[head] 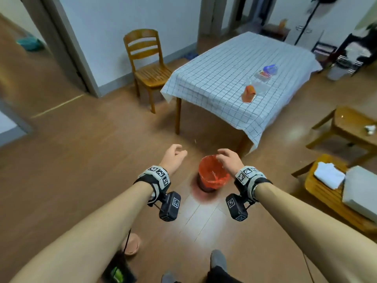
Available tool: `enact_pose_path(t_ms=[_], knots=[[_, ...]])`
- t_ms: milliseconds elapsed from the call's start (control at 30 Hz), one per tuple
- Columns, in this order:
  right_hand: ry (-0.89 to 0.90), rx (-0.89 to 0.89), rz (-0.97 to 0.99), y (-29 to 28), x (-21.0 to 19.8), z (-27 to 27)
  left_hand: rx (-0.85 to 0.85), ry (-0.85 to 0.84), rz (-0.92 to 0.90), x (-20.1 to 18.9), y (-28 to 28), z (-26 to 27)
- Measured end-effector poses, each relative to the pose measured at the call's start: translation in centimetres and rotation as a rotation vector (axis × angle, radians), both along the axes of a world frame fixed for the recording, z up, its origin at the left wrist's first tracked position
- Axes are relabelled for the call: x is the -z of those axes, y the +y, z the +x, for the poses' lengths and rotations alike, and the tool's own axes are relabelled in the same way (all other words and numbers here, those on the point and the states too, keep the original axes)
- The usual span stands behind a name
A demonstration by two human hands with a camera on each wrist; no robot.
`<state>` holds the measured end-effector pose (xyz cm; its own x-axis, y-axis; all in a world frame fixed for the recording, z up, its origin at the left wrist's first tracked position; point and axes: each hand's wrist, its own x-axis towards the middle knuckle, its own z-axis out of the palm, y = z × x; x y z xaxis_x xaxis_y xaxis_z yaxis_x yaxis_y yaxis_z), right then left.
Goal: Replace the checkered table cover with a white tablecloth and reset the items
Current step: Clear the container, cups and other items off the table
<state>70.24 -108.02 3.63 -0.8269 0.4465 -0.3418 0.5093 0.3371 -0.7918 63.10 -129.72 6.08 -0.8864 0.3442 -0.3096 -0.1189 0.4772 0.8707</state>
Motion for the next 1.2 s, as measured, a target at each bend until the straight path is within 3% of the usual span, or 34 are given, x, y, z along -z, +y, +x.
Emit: enact_pose_path(t_ms=[233,533,733,900,1200], knots=[[0.092,0.109,-0.046,11.3,-2.1,2.0,0.148,0.105,-0.101,-2.4,12.8,-0.5],[0.099,0.257,-0.082,27.7,-0.5,5.9,0.241,0.128,-0.13,-4.4,30.4,-0.3],[0.124,0.333,-0.112,36.4,0.2,5.2,0.346,0.137,-0.169,-4.7,39.1,-1.7],[0.114,0.369,-0.102,42.4,1.1,1.3,0.428,0.102,-0.181,-3.9,46.0,-6.2],[0.035,0.412,0.011,54.7,0.9,-7.9,0.438,0.106,-0.109,-3.2,60.3,-20.8]])
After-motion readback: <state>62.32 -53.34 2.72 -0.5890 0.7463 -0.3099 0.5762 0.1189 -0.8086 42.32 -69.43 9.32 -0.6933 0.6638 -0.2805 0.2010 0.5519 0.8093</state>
